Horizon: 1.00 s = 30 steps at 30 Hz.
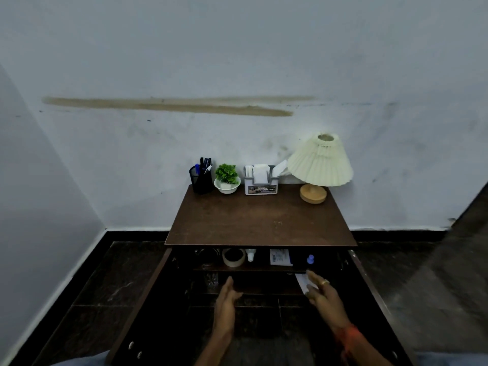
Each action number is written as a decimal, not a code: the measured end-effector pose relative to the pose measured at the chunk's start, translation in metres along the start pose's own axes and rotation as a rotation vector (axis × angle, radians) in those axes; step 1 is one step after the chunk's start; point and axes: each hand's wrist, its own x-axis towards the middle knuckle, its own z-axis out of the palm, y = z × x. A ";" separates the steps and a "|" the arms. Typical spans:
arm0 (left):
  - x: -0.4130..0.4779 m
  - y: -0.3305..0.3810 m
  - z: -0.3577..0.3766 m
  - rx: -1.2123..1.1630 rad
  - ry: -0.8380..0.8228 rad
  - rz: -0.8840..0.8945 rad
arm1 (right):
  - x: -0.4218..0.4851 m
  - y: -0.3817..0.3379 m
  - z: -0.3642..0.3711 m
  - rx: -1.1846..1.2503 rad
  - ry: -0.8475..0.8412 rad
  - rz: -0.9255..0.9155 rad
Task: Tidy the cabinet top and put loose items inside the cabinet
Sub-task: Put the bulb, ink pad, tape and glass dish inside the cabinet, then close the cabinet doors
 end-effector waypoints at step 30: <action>-0.009 -0.003 -0.006 0.107 -0.083 0.040 | -0.045 0.045 -0.123 -0.649 0.322 0.261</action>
